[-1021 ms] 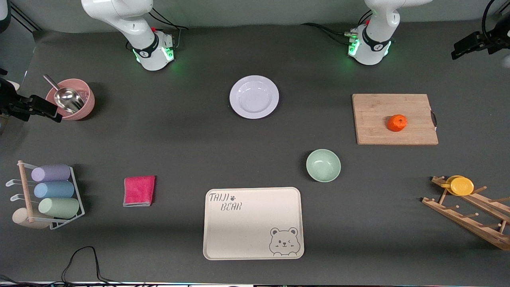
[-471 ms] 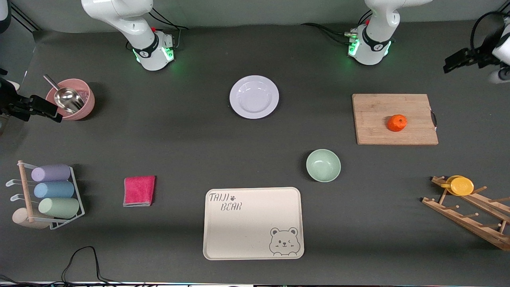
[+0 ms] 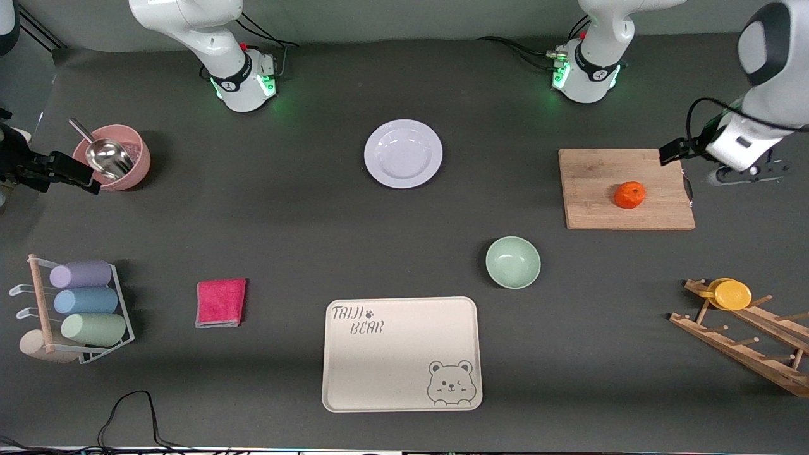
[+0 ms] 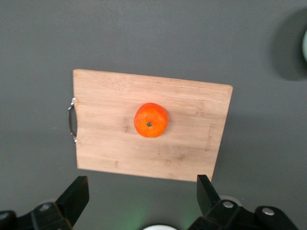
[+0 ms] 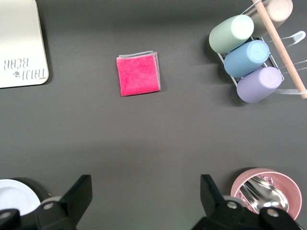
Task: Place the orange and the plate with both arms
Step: 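Lower the left gripper onto the orange on the cutting board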
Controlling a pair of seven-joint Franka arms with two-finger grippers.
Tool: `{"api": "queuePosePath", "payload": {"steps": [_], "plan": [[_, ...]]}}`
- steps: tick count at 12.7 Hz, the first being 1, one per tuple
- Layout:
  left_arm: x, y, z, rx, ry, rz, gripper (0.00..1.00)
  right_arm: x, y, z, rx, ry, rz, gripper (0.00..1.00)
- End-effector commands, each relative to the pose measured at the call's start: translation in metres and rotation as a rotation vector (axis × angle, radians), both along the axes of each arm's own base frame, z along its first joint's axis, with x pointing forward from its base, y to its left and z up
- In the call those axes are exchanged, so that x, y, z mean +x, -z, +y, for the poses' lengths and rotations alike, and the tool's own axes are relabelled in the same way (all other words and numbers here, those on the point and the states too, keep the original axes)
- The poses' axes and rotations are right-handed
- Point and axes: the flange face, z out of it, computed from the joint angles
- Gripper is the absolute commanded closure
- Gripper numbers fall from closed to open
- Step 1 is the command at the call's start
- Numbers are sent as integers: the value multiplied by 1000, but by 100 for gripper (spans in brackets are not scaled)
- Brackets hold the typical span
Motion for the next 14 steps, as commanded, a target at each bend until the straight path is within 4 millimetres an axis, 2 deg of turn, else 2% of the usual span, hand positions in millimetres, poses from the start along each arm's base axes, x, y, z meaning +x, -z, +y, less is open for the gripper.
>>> {"api": "queuePosePath", "payload": {"steps": [1, 3, 7, 10, 12, 14], "plan": [[-1, 44, 1, 11, 28, -18, 0, -6, -4, 4, -7, 18, 4, 0], [1, 69, 3, 23, 40, -17, 0, -6, -2, 7, -7, 27, 9, 0], [-11, 109, 9, 19, 28, -49, 0, -32, 0, 68, 3, 84, 14, 0], [-23, 141, 7, 16, 31, -83, 0, -59, 8, 137, 14, 134, 9, 0], [-27, 158, 6, 14, 32, -100, 0, -78, 10, 197, 18, 168, 3, 0], [-29, 174, 4, 12, 29, -113, 0, -93, 13, 239, 18, 155, 3, 0]]}}
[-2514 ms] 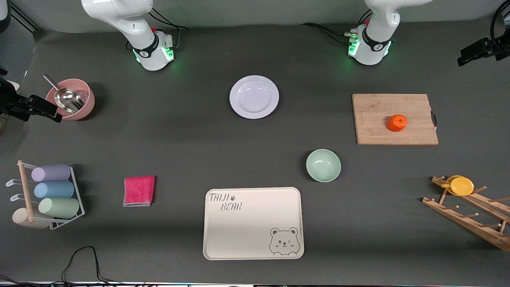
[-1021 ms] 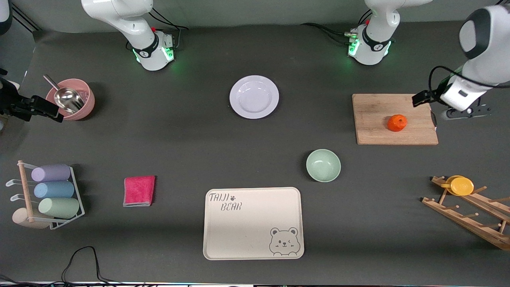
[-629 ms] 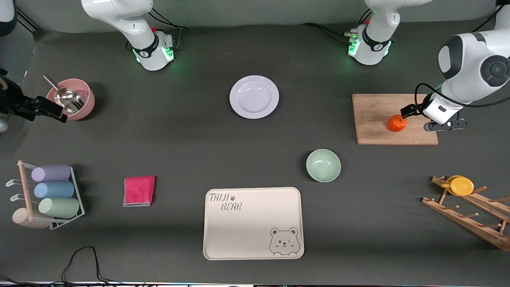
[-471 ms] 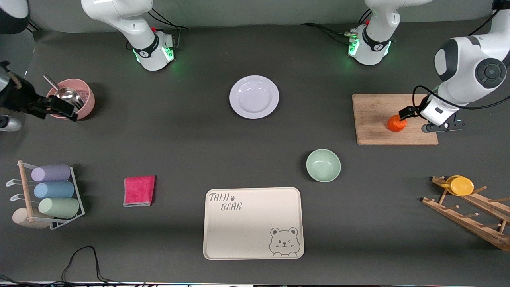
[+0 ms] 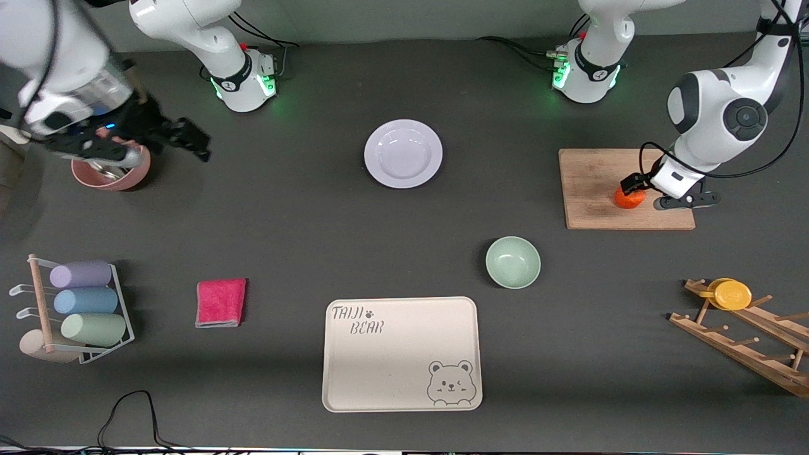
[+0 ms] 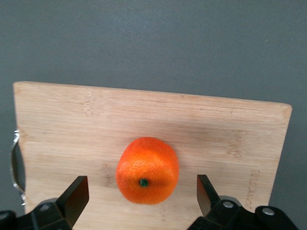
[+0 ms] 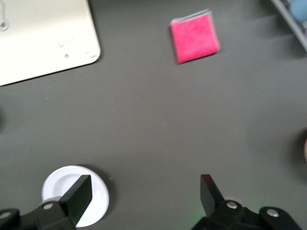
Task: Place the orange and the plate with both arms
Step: 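Lower the left gripper onto the orange on the cutting board, then close the left gripper on the orange while the right gripper reaches the plate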
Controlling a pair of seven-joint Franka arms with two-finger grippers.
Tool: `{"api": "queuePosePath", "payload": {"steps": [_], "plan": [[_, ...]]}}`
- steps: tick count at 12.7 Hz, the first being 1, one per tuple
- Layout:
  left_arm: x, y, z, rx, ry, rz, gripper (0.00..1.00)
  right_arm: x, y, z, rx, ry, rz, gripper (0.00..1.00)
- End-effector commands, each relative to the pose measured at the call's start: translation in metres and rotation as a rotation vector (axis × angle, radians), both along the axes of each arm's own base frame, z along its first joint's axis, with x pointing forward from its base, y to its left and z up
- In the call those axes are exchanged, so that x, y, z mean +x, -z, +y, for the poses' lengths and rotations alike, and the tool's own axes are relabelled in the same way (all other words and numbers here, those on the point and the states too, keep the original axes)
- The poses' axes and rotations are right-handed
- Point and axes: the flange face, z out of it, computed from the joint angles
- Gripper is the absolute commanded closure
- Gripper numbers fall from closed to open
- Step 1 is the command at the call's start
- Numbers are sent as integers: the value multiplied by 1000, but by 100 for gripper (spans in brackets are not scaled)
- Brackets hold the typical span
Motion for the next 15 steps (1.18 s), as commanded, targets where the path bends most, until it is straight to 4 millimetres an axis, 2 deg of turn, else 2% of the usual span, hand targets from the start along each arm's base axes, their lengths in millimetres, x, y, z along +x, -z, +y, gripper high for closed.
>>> {"api": "queuePosePath", "payload": {"steps": [1, 3, 5, 7, 9, 11, 12, 14, 15], "plan": [[-4, 17, 1, 4, 8, -20, 0, -23, 5, 37, 5, 2, -1, 0], [-5, 33, 0, 2, 11, -40, 0, -27, 14, 40, 28, -3, 12, 0], [-4, 41, 0, 1, 11, -54, 0, -41, 27, 37, 160, -49, 47, 0], [-6, 42, 4, 1, 3, -54, 0, -49, 53, 18, 285, -104, 51, 0], [-7, 43, 4, 0, 6, -49, 0, -60, 87, 13, 438, -157, 64, 0], [-10, 45, 3, -1, 6, -45, 2, -62, 117, 4, 533, -220, 61, 0], [-12, 46, 3, -1, 6, -42, 13, -64, 137, -8, 611, -242, 62, 0], [-16, 46, 7, -2, -3, -38, 100, -73, 185, -21, 739, -279, 37, 0], [-18, 47, 7, -2, -1, -34, 100, -78, 209, -24, 800, -298, 17, 0]]}}
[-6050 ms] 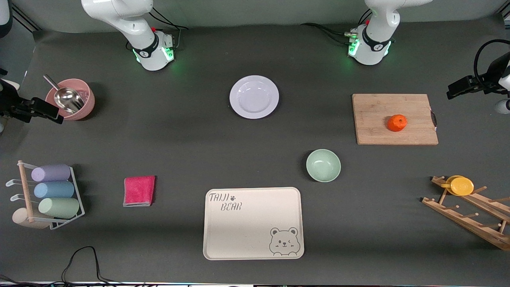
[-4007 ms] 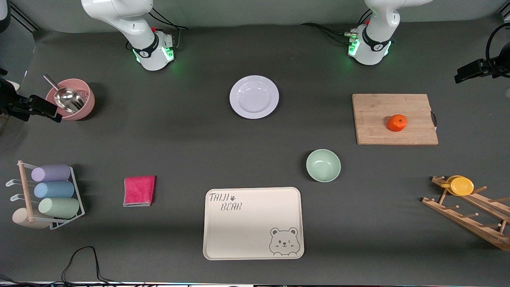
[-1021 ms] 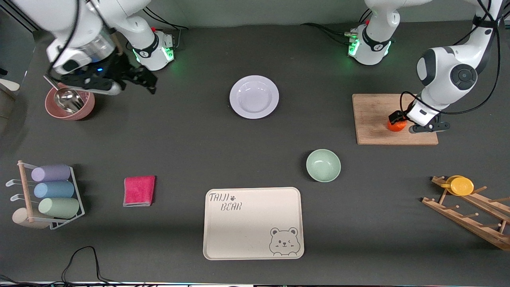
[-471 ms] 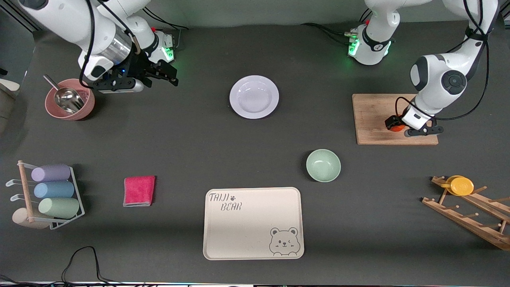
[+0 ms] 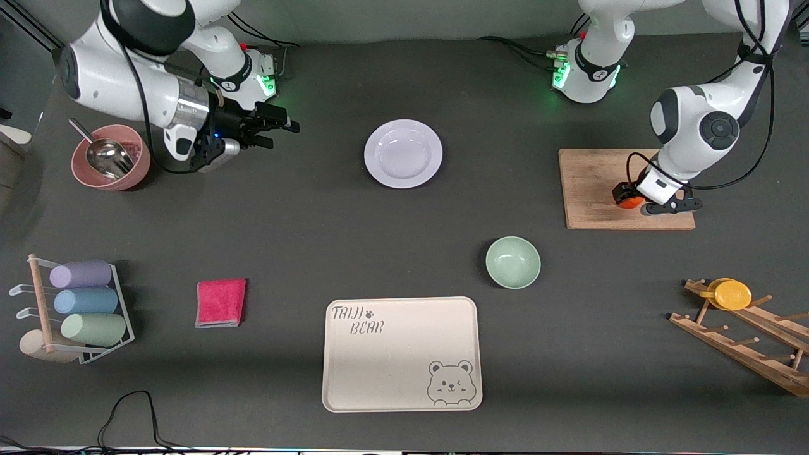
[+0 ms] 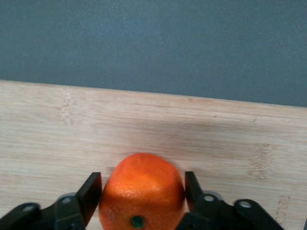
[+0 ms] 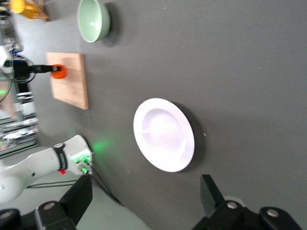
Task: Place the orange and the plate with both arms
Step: 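Close the left gripper on the orange while the right gripper reaches the plate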
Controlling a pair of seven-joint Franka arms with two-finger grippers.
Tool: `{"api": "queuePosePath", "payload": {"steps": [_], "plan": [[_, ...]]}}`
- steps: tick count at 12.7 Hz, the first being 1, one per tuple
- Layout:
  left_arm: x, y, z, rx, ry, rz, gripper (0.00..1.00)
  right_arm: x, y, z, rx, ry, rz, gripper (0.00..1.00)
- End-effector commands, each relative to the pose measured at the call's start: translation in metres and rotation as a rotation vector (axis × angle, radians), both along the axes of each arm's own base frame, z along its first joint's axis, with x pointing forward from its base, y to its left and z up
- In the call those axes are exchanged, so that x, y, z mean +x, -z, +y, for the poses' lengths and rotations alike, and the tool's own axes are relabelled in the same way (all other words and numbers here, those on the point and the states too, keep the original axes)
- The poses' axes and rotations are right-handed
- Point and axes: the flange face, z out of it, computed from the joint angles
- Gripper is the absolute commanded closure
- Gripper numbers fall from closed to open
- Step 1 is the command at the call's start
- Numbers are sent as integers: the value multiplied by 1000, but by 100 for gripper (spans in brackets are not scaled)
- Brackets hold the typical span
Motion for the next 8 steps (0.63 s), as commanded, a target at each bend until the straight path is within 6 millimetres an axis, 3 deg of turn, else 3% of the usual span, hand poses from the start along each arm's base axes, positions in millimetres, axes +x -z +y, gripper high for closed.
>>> {"api": "queuePosePath", "payload": {"steps": [1, 5, 8], "plan": [[-10, 0, 3, 3, 7, -3, 100, -17, 58, -10, 145, -20, -43, 0], [-10, -5, 3, 4, 8, -3, 100, -28, 151, -10, 313, -8, -74, 0], [-7, -33, 4, 8, 6, 8, 100, -39, 213, -13, 354, -2, -110, 0]]}}
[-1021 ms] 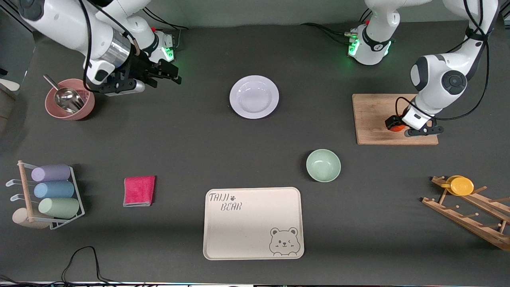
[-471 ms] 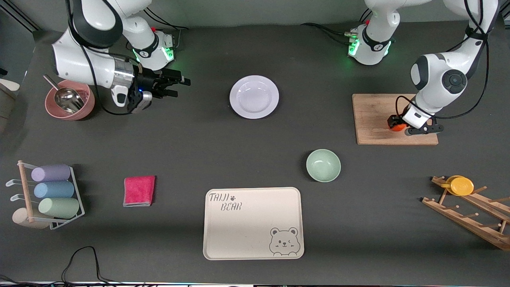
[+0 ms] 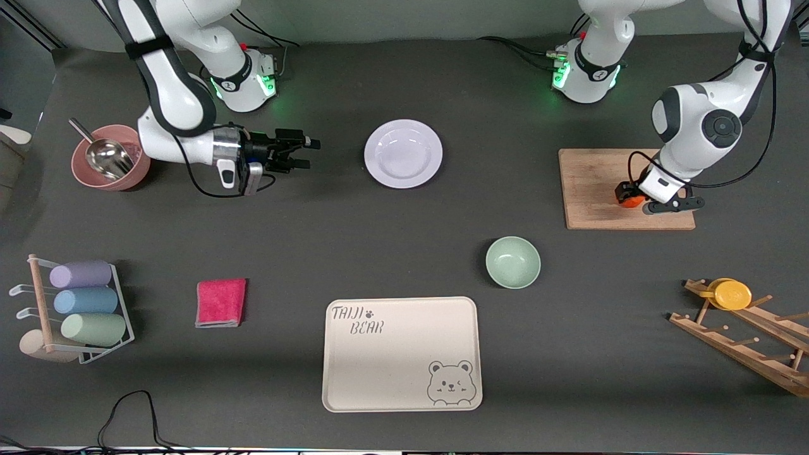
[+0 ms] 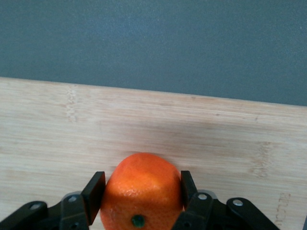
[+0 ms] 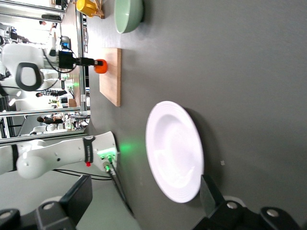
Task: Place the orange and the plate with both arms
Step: 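Close the left gripper on the orange while the right gripper reaches the plate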
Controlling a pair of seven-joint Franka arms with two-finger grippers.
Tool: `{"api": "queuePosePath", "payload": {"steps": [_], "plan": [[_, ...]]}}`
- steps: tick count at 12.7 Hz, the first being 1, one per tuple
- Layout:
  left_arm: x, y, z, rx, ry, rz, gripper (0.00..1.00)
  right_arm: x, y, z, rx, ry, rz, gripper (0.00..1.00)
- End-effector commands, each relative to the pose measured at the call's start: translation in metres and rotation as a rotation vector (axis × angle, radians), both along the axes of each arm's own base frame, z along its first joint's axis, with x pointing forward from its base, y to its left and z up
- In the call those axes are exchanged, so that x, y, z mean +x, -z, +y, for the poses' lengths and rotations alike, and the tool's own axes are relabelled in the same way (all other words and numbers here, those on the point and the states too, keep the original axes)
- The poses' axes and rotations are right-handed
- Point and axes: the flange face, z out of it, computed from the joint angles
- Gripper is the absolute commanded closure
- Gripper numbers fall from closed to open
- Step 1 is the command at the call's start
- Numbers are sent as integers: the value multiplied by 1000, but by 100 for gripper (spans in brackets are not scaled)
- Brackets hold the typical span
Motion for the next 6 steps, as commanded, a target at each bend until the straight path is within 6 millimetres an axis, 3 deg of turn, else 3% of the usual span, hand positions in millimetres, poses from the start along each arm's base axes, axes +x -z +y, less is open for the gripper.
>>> {"api": "queuePosePath", "payload": {"steps": [1, 4, 6], "plan": [[-2, -39, 2, 10, 11, 1, 100, -4, 50, -3, 35, 19, -44, 0], [15, -101, 4, 16, 4, 62, 100, -22, 99, -3, 96, 60, -28, 0], [24, -145, 4, 13, -3, 97, 100, -33, 120, -2, 126, 71, 5, 0]]}}
